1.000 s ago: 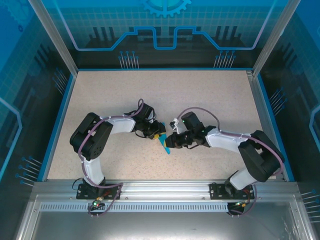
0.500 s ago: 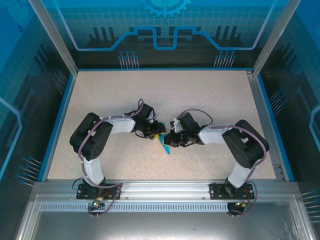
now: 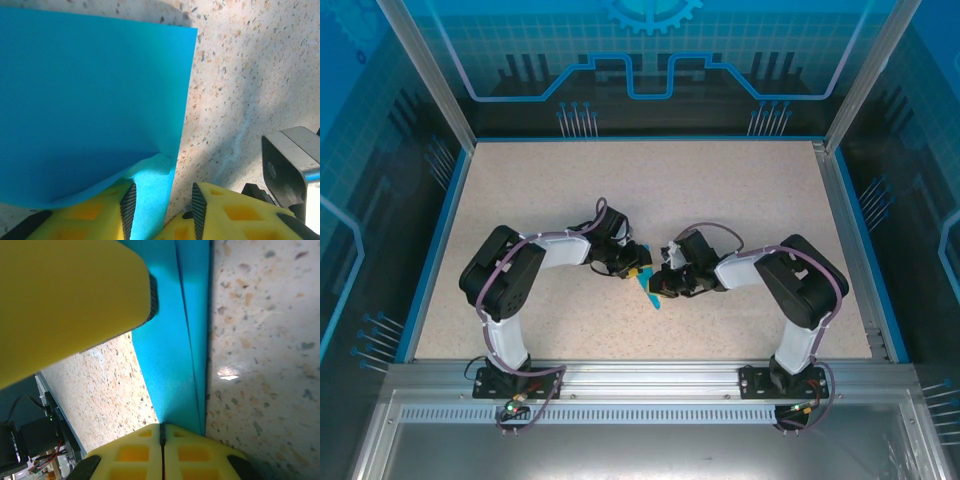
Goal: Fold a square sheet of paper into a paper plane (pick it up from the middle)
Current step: Fold the wing for the fifth time at the center of the table.
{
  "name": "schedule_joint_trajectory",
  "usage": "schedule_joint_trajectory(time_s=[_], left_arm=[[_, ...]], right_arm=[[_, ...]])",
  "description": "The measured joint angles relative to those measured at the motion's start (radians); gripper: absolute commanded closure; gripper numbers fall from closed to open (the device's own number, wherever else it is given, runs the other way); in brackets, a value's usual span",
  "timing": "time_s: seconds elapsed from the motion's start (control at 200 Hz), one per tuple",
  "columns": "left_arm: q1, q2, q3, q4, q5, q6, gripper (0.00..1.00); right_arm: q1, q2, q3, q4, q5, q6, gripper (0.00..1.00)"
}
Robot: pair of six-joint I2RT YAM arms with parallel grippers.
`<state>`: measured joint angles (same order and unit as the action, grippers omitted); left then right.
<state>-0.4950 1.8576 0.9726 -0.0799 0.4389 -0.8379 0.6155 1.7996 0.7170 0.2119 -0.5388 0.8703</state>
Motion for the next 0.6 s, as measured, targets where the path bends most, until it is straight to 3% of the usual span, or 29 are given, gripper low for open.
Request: schedule_joint_trajectory(time_s=[0.31,0.6], left_arm=[[0.001,-0.071,-0.001,-0.035,0.000,0.009,0.55],[0.001,-0.174,-0.028,0.048,-0.001,0.005,0.56]], right_arm=[[-0.014,0.014,-0.004,0.017,-0.042,-0.029,1.00],[-0.016,0.021,0.018,-0.021,-0.050,-0.048,1.00]])
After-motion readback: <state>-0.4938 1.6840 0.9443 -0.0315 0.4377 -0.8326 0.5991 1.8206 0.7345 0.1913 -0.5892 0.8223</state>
